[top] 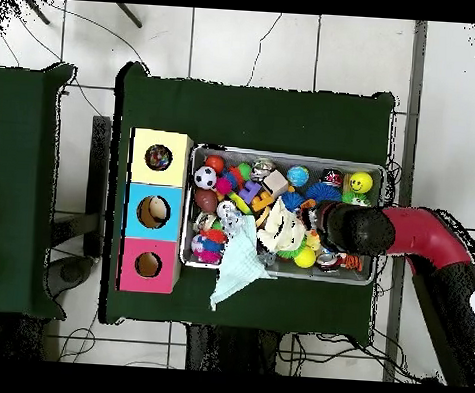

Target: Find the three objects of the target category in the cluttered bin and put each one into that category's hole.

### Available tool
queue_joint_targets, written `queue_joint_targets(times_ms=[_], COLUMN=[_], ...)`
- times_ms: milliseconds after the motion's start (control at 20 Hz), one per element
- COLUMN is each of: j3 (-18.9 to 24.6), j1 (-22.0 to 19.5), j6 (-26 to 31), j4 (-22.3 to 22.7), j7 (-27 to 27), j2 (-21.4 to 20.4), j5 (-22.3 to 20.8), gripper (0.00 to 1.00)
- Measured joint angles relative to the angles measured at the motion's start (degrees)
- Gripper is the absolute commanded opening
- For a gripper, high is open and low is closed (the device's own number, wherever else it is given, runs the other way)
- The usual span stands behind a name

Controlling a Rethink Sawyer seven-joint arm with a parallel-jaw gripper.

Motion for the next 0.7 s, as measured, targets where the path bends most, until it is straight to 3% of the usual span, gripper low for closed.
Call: queue_joint_targets(times_ms=[700], j3=[0.0], j1=[1.0], j6=[-1.7], j4=[0.0], j7=[0.0], j2=[4.7], j5=[-4.7], gripper=[1.0])
